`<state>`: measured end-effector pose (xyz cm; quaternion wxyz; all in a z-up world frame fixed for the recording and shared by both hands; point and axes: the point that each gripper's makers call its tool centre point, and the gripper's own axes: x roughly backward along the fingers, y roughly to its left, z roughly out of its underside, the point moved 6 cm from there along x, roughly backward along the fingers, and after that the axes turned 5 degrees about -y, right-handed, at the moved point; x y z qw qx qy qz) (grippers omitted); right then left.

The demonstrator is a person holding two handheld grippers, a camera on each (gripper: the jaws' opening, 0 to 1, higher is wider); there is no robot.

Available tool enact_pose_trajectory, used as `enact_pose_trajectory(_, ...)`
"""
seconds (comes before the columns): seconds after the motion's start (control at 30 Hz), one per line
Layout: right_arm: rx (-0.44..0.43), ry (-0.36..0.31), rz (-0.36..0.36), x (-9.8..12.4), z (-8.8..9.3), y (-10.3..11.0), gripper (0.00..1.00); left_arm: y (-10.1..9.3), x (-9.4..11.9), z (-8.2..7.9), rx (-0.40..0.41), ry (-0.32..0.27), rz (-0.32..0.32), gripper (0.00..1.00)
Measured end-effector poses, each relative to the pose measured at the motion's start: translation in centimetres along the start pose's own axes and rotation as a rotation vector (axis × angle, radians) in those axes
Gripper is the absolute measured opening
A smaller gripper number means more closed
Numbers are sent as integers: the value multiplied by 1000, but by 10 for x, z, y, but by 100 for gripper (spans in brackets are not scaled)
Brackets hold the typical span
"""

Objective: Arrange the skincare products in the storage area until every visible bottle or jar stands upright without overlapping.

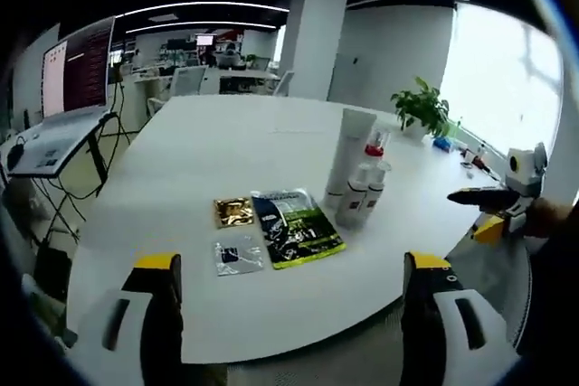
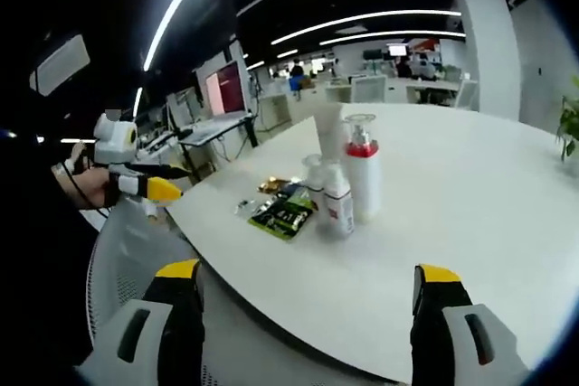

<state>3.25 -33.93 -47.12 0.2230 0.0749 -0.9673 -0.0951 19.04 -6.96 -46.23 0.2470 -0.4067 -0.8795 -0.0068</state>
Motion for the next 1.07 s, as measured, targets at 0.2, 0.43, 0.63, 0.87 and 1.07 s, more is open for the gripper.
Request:
enact_pose_trajectory(0.2,3,11,-5,-1,2,0,99,-8,-2,2,-71,18,0,94)
enact_pose_trajectory(0.43,2,12,-3,-1,2,0,99,0,0,0,-35,4,-4,93)
enact_pose_trajectory(0.63,-2,9,1,0,1,0,99,-4,-1,1,-42,9,-4,91)
enact_pose_trajectory(0.87,-5,10,6,0,3,-1,99,-4,-1,3,-47,19,-1,90)
enact_pose_trajectory(1.07,-4,14,7,0,3,0,99,-7,-1,4,-53,24,2,89)
